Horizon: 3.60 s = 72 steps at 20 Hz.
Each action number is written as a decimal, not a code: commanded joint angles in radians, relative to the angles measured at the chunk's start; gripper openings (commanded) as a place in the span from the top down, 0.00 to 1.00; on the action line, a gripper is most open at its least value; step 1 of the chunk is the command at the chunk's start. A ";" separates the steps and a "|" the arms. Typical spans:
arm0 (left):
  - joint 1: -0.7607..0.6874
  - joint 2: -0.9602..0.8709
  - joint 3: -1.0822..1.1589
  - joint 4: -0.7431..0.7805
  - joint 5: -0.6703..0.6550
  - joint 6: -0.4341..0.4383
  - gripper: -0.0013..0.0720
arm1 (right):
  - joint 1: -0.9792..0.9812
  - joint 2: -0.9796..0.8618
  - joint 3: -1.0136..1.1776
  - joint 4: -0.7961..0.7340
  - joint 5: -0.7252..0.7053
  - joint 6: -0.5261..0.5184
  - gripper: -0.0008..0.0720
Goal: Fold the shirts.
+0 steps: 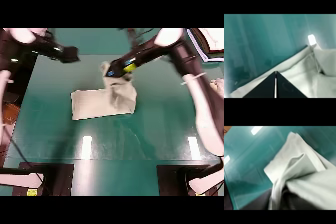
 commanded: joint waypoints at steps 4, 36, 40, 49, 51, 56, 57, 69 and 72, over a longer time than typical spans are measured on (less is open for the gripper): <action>0.183 0.188 0.001 0.050 -0.064 0.003 0.94 | 0.233 -0.180 0.078 -0.001 -0.257 -0.064 0.16; 0.016 0.191 -0.544 -0.140 -0.055 0.312 0.94 | -0.315 0.475 -0.855 -0.182 -0.061 -0.004 0.17; 0.016 0.236 -0.557 -0.045 -0.343 0.317 0.94 | -0.315 0.475 -0.855 -0.182 -0.094 -0.004 0.17; 0.016 0.237 -0.722 -0.048 -0.269 0.263 0.17 | -0.350 0.466 -0.854 -0.177 -0.140 0.058 0.17; 0.016 0.237 -0.671 -0.060 -0.246 0.253 0.17 | -0.393 0.424 -0.829 -0.111 -0.126 0.057 0.17; 0.016 0.237 -0.556 -0.138 -0.183 0.210 0.17 | -0.448 0.200 -0.682 0.033 -0.072 0.045 0.17; 0.016 0.237 -0.546 -0.150 -0.174 0.210 0.21 | -0.444 0.145 -0.645 0.052 -0.057 0.045 0.17; 0.013 0.237 -0.544 -0.186 -0.091 0.212 0.93 | -0.230 -0.233 -0.381 0.240 0.031 0.023 0.18; 0.013 0.237 -0.544 -0.188 -0.093 0.212 0.94 | -0.174 -0.235 -0.330 0.237 -0.002 -0.039 0.48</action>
